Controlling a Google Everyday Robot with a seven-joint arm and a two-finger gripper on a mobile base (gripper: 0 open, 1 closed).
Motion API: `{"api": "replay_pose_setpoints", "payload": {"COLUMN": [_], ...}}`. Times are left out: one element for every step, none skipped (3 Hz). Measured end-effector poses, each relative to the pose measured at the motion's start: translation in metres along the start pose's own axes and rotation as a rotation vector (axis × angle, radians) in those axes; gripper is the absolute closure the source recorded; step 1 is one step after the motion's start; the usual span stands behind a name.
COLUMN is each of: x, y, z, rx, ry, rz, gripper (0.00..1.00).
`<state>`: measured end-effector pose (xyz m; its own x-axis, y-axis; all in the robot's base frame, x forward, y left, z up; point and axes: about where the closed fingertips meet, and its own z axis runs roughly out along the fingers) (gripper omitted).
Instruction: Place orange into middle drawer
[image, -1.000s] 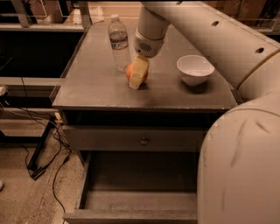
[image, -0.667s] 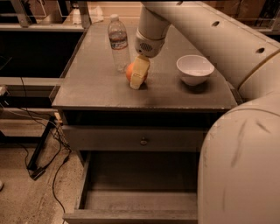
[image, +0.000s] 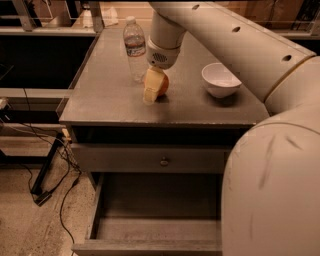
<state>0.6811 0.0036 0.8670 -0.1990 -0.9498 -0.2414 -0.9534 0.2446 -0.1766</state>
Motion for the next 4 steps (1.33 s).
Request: {"api": "replay_pose_setpoints", "payload": {"x": [-0.0138, -0.0138, -0.0138, -0.0138], "y": [-0.0003, -0.0003, -0.0003, -0.0003], "z": [0.0198, 0.0198, 0.0198, 0.0199], "rx": [-0.02, -0.02, -0.021, -0.021], "ry": [0.014, 0.014, 0.014, 0.014], "rz": [-0.021, -0.021, -0.021, -0.021], "gripper": [0.0, 0.0, 0.19, 0.42]}}
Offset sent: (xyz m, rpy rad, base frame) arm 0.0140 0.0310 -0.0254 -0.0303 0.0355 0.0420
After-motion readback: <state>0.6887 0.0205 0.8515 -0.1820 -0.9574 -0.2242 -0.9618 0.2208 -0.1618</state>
